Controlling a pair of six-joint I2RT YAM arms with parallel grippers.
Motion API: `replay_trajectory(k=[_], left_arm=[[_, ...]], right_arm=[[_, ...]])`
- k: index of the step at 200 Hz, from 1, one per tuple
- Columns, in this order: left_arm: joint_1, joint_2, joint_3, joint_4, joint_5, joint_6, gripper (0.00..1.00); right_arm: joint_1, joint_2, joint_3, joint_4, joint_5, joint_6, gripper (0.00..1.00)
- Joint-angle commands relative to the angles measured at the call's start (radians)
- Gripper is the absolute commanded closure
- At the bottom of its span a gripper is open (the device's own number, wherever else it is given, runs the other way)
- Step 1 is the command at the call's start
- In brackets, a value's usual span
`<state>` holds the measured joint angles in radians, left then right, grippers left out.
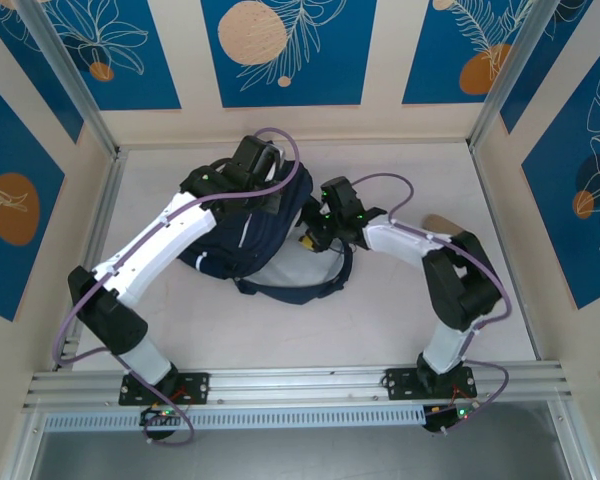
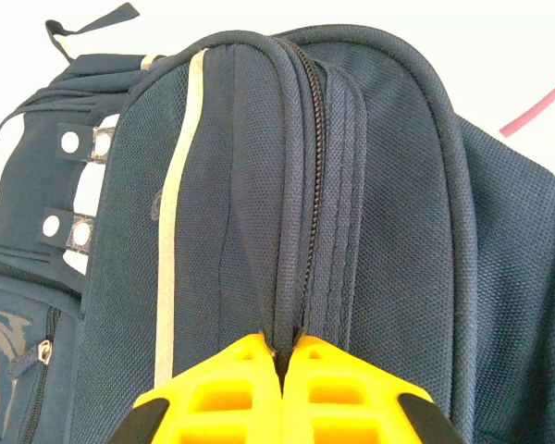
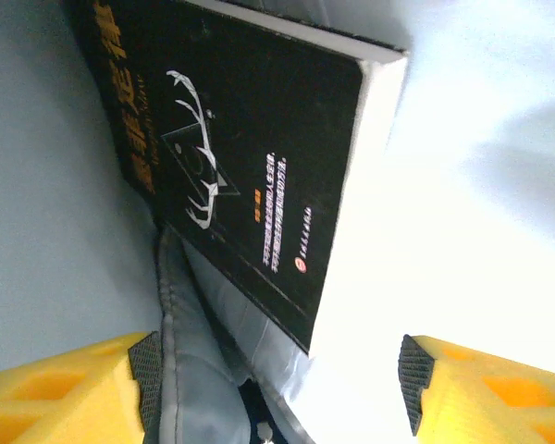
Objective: Pack the student bag
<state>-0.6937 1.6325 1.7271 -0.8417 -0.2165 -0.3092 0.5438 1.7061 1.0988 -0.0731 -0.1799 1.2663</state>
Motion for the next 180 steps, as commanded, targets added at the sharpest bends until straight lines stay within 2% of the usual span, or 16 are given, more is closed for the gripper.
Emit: replay_trajectory(k=[1, 22, 72, 96, 112, 138, 180], left_arm=[[0.010, 0.011, 0.049, 0.119, 0.002, -0.024, 1.00], [0.012, 0.039, 0.048, 0.130, 0.022, -0.041, 1.00], [0.047, 0.147, 0.100, 0.110, 0.181, -0.149, 1.00], [0.064, 0.159, 0.092, 0.070, 0.216, -0.223, 0.62], [0.072, 0.118, 0.024, 0.081, 0.220, -0.254, 0.43], [0.082, -0.014, -0.155, 0.114, 0.206, -0.281, 0.28], [0.082, -0.265, -0.530, 0.127, 0.168, -0.228, 0.25]], right_arm=[[-0.025, -0.089, -0.083, -0.027, 0.017, -0.017, 0.30], [-0.046, -0.204, -0.143, -0.091, 0.062, -0.052, 0.30], [-0.122, -0.474, -0.263, -0.323, 0.191, -0.165, 0.25], [-0.160, -0.592, -0.309, -0.403, 0.208, -0.210, 0.23], [-0.173, -0.646, -0.311, -0.453, 0.199, -0.260, 0.22], [-0.174, -0.673, -0.284, -0.517, 0.155, -0.350, 0.21], [-0.133, -0.632, -0.253, -0.529, 0.047, -0.416, 0.21]])
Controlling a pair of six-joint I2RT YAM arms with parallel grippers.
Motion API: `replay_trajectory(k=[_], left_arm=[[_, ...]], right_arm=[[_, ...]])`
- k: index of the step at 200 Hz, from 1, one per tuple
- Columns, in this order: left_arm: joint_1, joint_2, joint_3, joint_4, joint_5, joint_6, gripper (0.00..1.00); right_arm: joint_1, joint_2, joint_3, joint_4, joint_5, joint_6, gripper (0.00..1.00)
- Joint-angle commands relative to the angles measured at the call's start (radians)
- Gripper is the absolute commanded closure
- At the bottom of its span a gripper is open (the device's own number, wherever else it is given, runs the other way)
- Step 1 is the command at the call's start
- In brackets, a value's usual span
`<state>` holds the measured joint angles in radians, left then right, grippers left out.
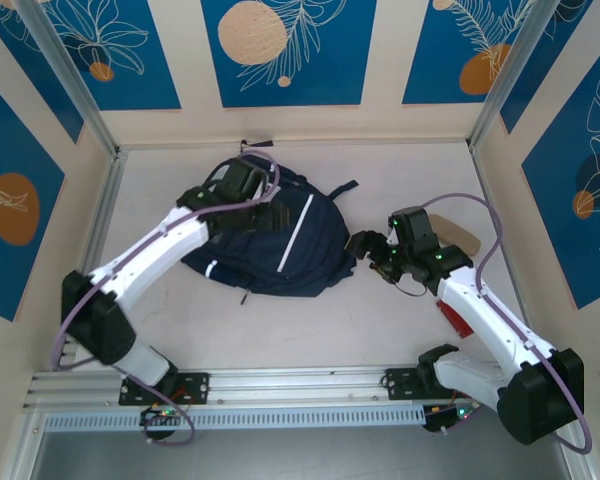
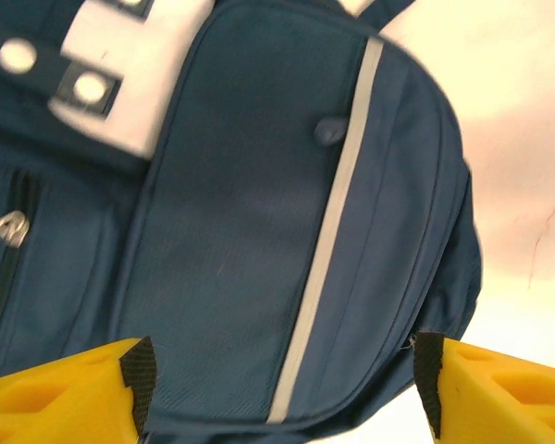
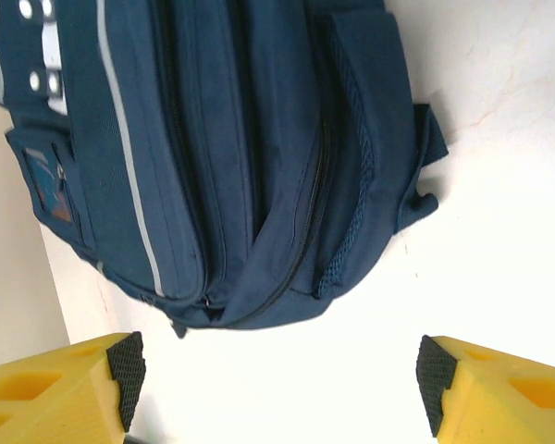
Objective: Pack the student bag
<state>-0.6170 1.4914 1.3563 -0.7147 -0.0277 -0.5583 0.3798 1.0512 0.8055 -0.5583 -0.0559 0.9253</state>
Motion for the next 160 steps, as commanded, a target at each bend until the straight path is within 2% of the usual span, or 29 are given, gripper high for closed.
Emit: replay_trajectory(k=[1, 32, 66, 103, 132, 160], left_arm=[[0.005, -0.132, -0.168, 0.002, -0.018, 0.022, 0.25], [0.002, -0.305, -0.442, 0.070, 0.054, 0.046, 0.26], [-0.026, -0.363, -0.568, 0.086, 0.044, 0.044, 0.31], [-0.053, -0.326, -0.653, 0.162, 0.016, 0.060, 0.43], [-0.069, -0.237, -0.666, 0.232, 0.032, 0.087, 0.50], [-0.094, -0.149, -0.655, 0.257, -0.001, 0.124, 0.57]], right_arm=[[0.033, 0.024, 0.041, -0.044, -0.077, -0.076, 0.21], [0.097, 0.075, 0.059, -0.024, -0.081, -0.076, 0.20], [0.126, 0.171, 0.107, 0.016, -0.090, -0.076, 0.16], [0.140, 0.288, 0.188, 0.019, -0.057, -0.082, 0.15], [0.139, 0.332, 0.202, 0.023, -0.035, -0.078, 0.15], [0.135, 0.355, 0.202, 0.017, -0.033, -0.075, 0.15]])
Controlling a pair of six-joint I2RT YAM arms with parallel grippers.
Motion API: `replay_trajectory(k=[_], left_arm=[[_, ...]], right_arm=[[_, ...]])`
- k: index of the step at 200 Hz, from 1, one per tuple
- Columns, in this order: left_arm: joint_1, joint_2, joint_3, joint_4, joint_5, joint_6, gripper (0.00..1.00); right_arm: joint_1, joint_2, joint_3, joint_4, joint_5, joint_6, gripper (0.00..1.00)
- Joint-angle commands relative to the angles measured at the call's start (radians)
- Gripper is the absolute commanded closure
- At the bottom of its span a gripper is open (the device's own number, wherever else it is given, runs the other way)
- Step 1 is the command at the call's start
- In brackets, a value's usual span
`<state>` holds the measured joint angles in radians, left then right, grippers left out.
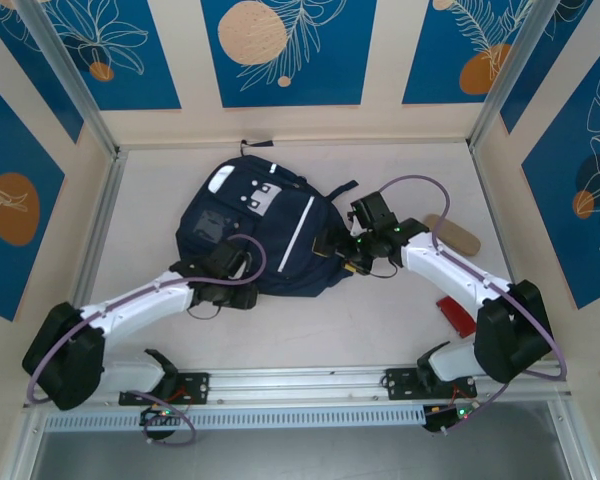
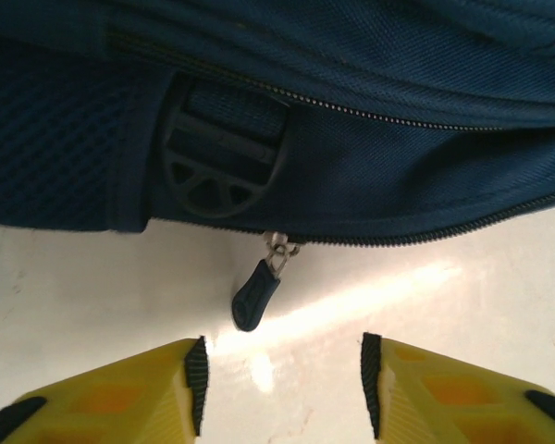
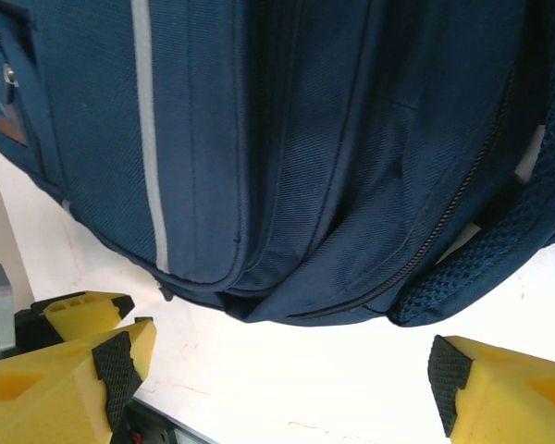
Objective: Pack the student bag
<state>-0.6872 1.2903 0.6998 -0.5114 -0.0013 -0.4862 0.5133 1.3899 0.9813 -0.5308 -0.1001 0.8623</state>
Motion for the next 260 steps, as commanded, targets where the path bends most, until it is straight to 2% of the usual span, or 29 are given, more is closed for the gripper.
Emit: replay_trajectory(k=[1, 59, 87, 109, 152, 192, 260], left_arm=[[-0.024, 0.053, 0.001, 0.054, -0.028, 0.054, 0.57], [-0.045, 0.138, 0.020, 0.059, -0.106, 0.130, 0.63], [-0.046, 0.157, 0.038, 0.054, -0.152, 0.133, 0.70], [-0.048, 0.145, 0.031, 0.066, -0.174, 0.135, 0.81], [-0.049, 0.096, 0.018, 0.057, -0.141, 0.121, 1.00], [-0.057, 0.007, -0.008, 0.054, -0.106, 0.074, 1.00], [-0.072, -0.104, -0.052, 0.104, 0.047, 0.032, 1.00]], right_arm=[[0.002, 0.017, 0.025, -0.010, 0.012, -0.012, 0.15], [-0.019, 0.026, 0.012, -0.015, 0.022, -0.015, 0.16], [-0.033, 0.030, 0.001, -0.014, 0.023, -0.031, 0.16], [-0.055, 0.051, -0.017, 0.011, -0.009, -0.053, 0.17], [-0.084, 0.132, -0.040, 0.063, -0.108, -0.064, 0.34], [-0.086, 0.168, -0.056, 0.096, -0.132, -0.040, 0.41], [-0.081, 0.207, -0.129, 0.244, -0.230, 0.079, 0.63]])
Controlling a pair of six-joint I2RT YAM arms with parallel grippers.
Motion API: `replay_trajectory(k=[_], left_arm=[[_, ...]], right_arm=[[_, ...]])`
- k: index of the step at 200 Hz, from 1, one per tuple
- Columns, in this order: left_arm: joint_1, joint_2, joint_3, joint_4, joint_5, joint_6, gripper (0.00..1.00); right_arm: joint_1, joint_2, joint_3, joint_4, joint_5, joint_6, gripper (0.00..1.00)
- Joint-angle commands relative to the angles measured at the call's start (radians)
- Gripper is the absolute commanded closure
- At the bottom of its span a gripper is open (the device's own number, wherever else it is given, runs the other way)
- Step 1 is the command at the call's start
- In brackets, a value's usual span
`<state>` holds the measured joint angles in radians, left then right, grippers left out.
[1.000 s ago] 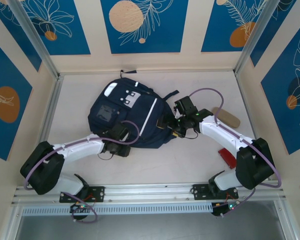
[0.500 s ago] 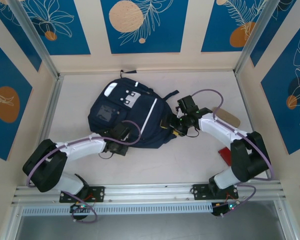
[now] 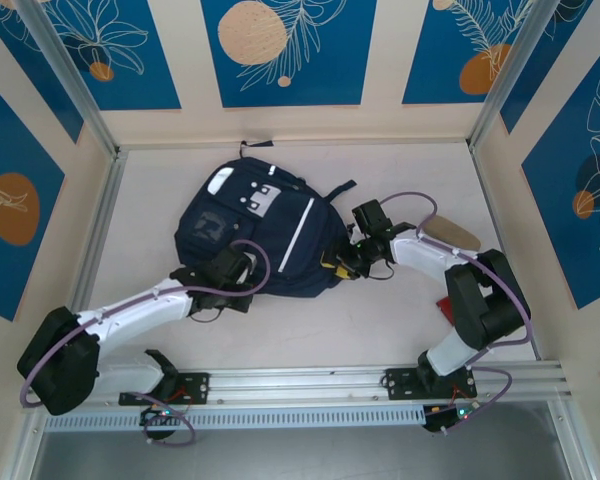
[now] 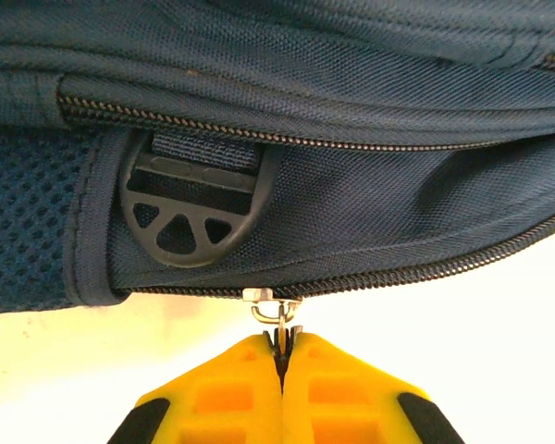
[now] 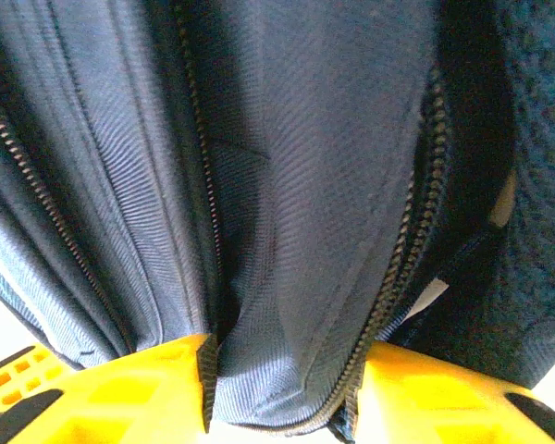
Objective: Pack the student bag
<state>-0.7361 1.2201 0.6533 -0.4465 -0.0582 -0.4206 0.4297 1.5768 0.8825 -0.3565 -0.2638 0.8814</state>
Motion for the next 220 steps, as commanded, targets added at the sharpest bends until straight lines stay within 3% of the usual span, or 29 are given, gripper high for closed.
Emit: replay_trajectory(k=[1, 69, 117, 165, 220], left_arm=[[-0.023, -0.034, -0.006, 0.041, 0.106, -0.035, 1.00], [-0.138, 0.082, 0.077, 0.166, 0.103, -0.152, 1.00], [-0.254, 0.259, 0.248, 0.202, 0.103, -0.176, 1.00], [-0.261, 0.392, 0.354, 0.278, 0.154, -0.286, 1.00], [-0.217, 0.294, 0.331, 0.158, 0.149, -0.321, 0.44]], right_arm=[[0.004, 0.020, -0.031, 0.071, -0.067, 0.062, 0.64], [0.034, 0.028, -0.093, 0.244, -0.091, 0.179, 0.83], [0.043, 0.033, -0.093, 0.295, -0.083, 0.216, 0.84], [0.006, -0.021, -0.146, 0.296, -0.071, 0.210, 0.79], [-0.042, -0.215, -0.149, 0.066, 0.037, 0.007, 0.60]])
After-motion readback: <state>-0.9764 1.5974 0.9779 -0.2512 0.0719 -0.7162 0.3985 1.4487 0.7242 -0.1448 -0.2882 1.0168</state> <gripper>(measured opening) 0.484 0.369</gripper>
